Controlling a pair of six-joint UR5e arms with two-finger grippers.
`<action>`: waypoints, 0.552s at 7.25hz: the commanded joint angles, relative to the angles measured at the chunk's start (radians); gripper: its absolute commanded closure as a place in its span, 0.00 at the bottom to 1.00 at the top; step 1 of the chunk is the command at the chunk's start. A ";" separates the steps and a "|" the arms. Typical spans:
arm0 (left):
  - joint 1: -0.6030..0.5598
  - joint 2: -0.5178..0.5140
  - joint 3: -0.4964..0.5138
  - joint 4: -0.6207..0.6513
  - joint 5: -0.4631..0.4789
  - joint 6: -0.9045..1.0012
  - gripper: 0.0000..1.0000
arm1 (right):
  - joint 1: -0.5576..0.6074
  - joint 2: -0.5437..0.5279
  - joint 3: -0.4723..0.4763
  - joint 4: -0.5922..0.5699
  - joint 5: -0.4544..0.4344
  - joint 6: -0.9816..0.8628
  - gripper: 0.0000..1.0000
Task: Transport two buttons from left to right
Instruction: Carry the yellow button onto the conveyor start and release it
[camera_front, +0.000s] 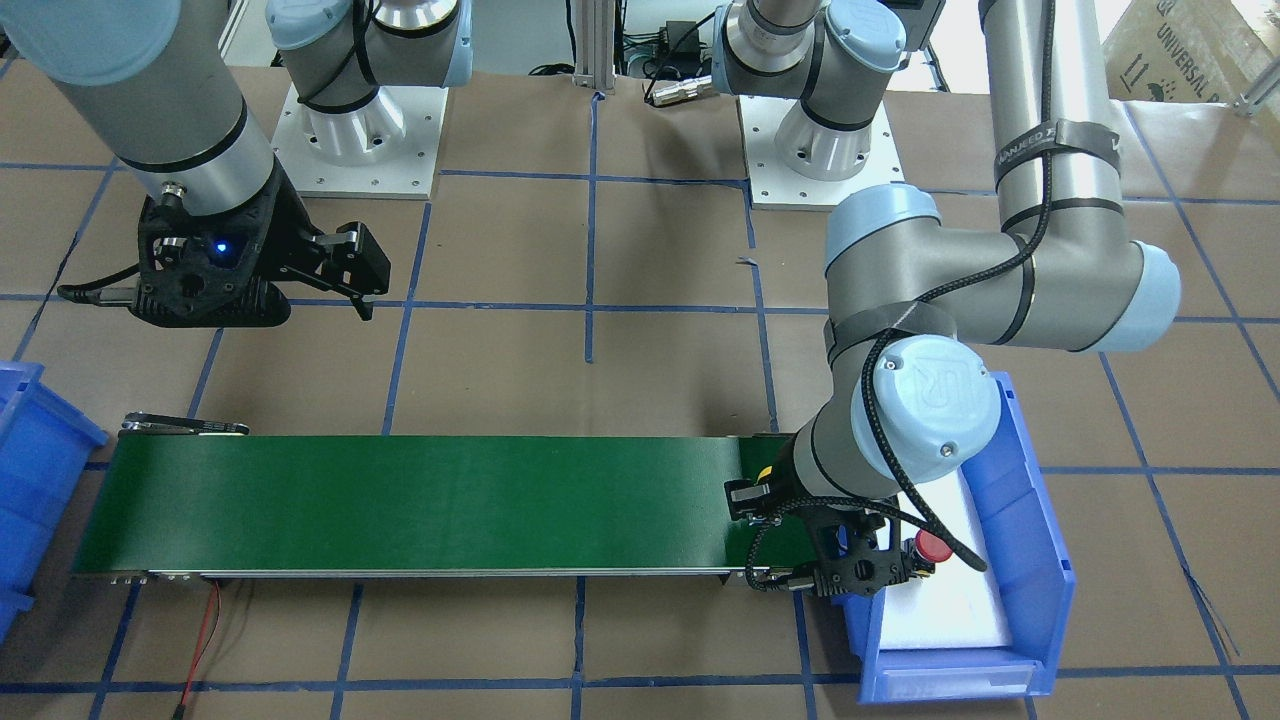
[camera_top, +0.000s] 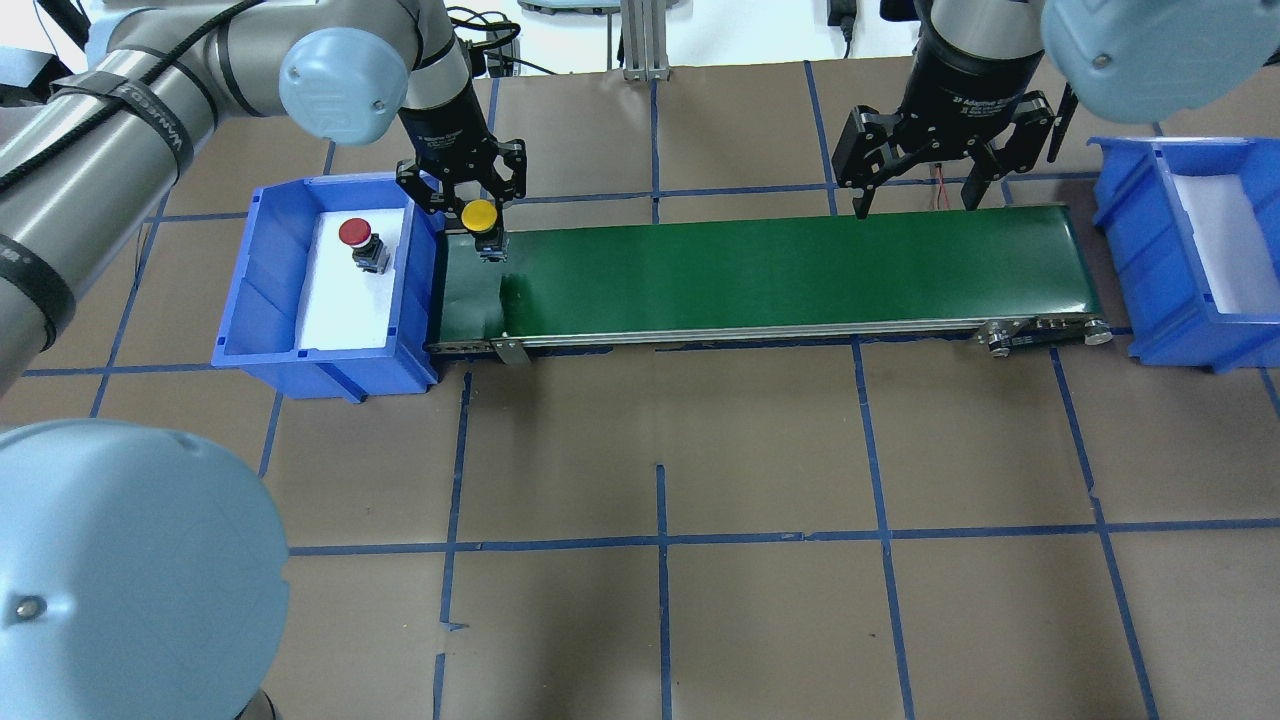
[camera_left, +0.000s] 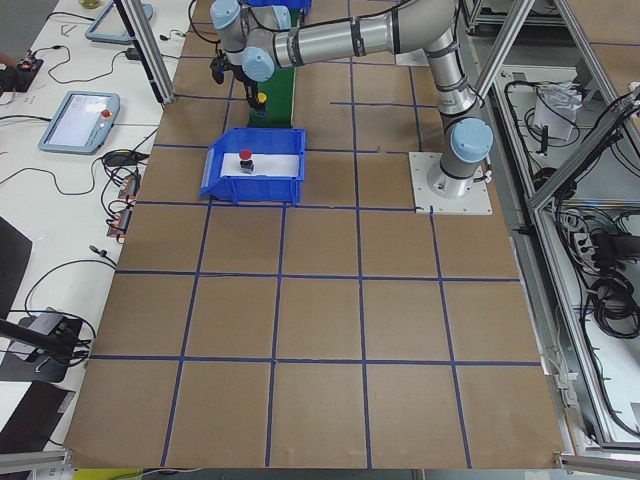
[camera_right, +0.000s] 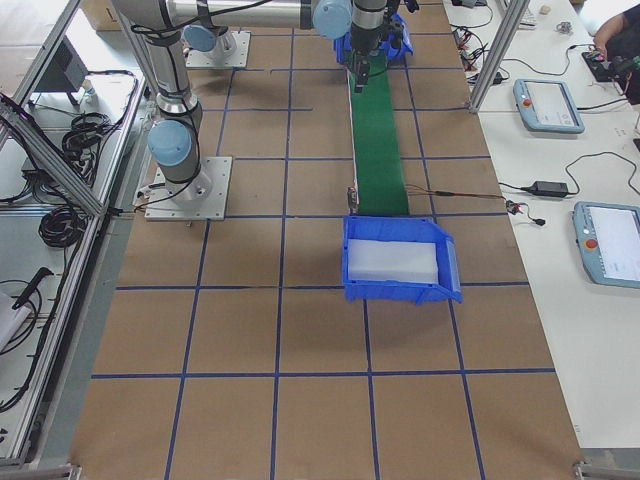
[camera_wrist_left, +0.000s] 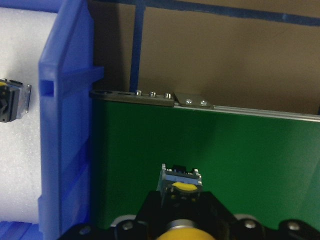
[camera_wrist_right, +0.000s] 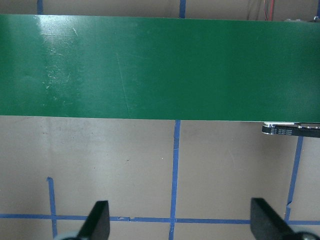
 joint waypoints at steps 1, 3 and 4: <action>-0.013 -0.036 0.002 0.011 -0.004 -0.045 0.66 | -0.001 0.001 -0.001 0.002 -0.001 -0.001 0.00; -0.034 -0.041 0.000 0.011 -0.001 -0.059 0.57 | -0.001 -0.001 -0.001 -0.001 0.004 0.001 0.00; -0.039 -0.040 0.000 0.011 0.013 -0.066 0.16 | -0.001 -0.001 -0.001 0.002 0.001 0.001 0.00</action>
